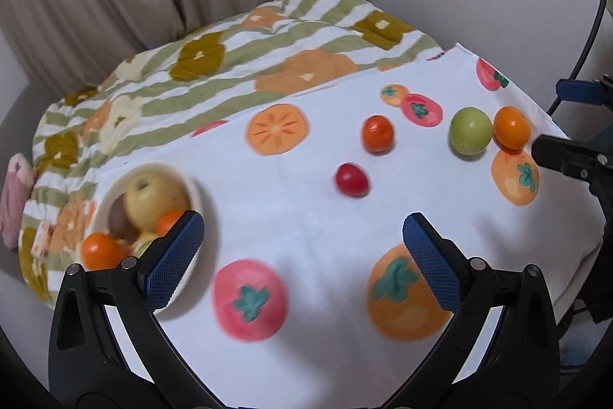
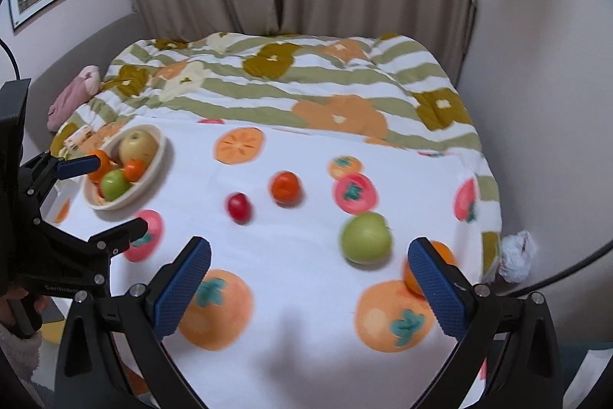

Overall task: Organize fruits
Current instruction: 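Move both tools back toward the remaining fruits on the sheet, then grasp a tangerine with the left tool while the right tool grasps the large orange, then carry the tangerine and large orange with both tools over the plate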

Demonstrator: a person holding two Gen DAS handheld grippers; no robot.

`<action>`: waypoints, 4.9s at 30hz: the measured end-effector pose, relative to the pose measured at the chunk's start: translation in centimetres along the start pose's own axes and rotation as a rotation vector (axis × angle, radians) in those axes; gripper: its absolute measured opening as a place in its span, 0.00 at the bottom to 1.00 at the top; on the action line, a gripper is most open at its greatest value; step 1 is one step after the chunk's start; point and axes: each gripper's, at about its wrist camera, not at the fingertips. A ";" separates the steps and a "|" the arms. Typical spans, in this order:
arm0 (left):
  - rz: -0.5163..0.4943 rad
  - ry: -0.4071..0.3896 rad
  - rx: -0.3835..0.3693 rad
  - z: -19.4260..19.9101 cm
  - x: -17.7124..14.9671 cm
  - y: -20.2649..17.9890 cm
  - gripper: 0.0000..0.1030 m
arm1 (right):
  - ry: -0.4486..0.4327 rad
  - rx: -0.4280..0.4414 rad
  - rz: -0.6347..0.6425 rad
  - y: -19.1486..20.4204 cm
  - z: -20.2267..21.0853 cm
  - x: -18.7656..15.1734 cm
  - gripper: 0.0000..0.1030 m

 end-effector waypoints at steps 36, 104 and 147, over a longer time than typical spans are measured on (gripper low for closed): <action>-0.149 0.043 -0.011 -12.6 5.2 -8.2 0.56 | 0.026 -0.084 0.018 -7.9 -7.0 -3.4 0.87; 0.072 -0.066 0.099 1.1 2.3 6.0 0.41 | -0.135 0.031 0.154 4.5 0.0 4.1 0.52; 0.033 -0.005 0.038 -3.0 -5.8 23.0 1.00 | -0.048 0.158 0.112 25.8 -8.3 8.7 0.52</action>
Point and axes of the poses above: each gripper's, at about its wrist camera, not at the fingertips, and z roughly against the way its jaws point, y to its left, x to its top, and after that the axes turned 2 degrees about y, right-handed
